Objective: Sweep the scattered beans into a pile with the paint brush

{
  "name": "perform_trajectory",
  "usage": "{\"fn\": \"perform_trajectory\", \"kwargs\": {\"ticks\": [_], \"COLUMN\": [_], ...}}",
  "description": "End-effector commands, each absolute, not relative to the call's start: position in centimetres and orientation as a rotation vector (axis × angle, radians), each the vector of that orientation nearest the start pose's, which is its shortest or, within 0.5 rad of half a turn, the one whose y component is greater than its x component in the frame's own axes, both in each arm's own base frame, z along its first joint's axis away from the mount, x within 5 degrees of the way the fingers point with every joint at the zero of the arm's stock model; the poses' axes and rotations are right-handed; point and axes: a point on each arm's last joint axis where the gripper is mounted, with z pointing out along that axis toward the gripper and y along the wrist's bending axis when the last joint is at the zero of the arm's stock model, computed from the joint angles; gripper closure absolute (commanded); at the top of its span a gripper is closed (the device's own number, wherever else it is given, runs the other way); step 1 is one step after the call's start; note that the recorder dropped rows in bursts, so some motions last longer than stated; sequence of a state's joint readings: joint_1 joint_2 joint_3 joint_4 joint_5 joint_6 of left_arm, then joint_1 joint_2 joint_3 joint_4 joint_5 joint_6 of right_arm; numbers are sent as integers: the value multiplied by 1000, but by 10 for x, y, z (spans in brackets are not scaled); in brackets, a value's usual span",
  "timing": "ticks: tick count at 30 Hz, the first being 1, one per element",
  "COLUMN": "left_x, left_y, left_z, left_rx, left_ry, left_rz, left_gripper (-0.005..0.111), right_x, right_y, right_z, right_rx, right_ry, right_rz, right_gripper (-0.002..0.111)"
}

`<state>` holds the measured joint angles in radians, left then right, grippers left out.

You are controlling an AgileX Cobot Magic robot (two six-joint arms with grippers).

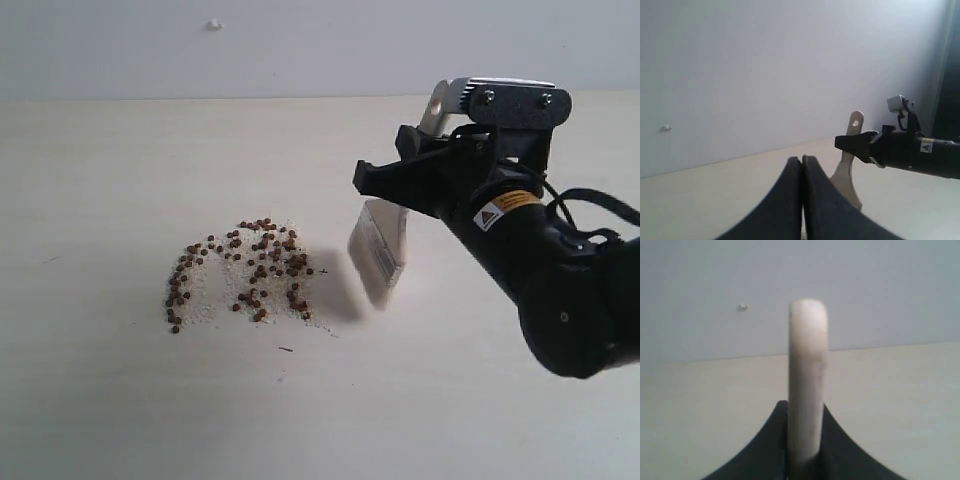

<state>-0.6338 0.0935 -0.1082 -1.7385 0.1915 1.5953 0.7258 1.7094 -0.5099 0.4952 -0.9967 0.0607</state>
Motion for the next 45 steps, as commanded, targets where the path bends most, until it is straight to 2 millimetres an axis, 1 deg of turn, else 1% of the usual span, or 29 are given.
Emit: {"fn": "perform_trajectory", "kwargs": {"ticks": [1,5,9,10,11,14,17,21,24,26,29,31,33,36,45], "left_x": [36,36,36,36,36,36,36,36,36,36,36,36,36,36,36], "left_y": [-48,-48,-48,-48,-48,-48,-48,-48,-48,-48,-48,-48,-48,-48,-48], "left_z": [246,246,246,246,246,246,246,246,246,246,246,246,246,246,246], "left_rx": [506,506,506,506,506,506,506,506,506,506,506,506,506,506,504], "left_ry": [1394,1394,1394,1394,1394,1394,1394,1394,1394,1394,1394,1394,1394,1394,1394], "left_rz": [-779,-779,-779,-779,-779,-779,-779,-779,-779,-779,-779,-779,-779,-779,-781], "left_gripper": [107,107,107,107,107,107,107,107,107,107,107,107,107,107,107], "right_x": [223,207,191,188,181,172,163,156,155,155,158,161,166,170,171], "right_y": [176,183,189,190,195,200,204,207,208,210,218,228,243,256,258], "right_z": [177,177,174,173,172,169,161,147,135,125,120,123,128,132,141], "right_rx": [-16,63,102,96,86,70,35,17,38,88,102,99,79,29,37], "right_ry": [1637,1631,1664,1671,1683,1704,1739,1778,1803,1814,1814,1801,1779,1761,1745], "right_rz": [398,342,293,287,289,281,230,181,168,227,252,269,274,242,262], "right_gripper": [108,108,108,108,108,108,108,108,108,108,108,108,108,108,108]}}
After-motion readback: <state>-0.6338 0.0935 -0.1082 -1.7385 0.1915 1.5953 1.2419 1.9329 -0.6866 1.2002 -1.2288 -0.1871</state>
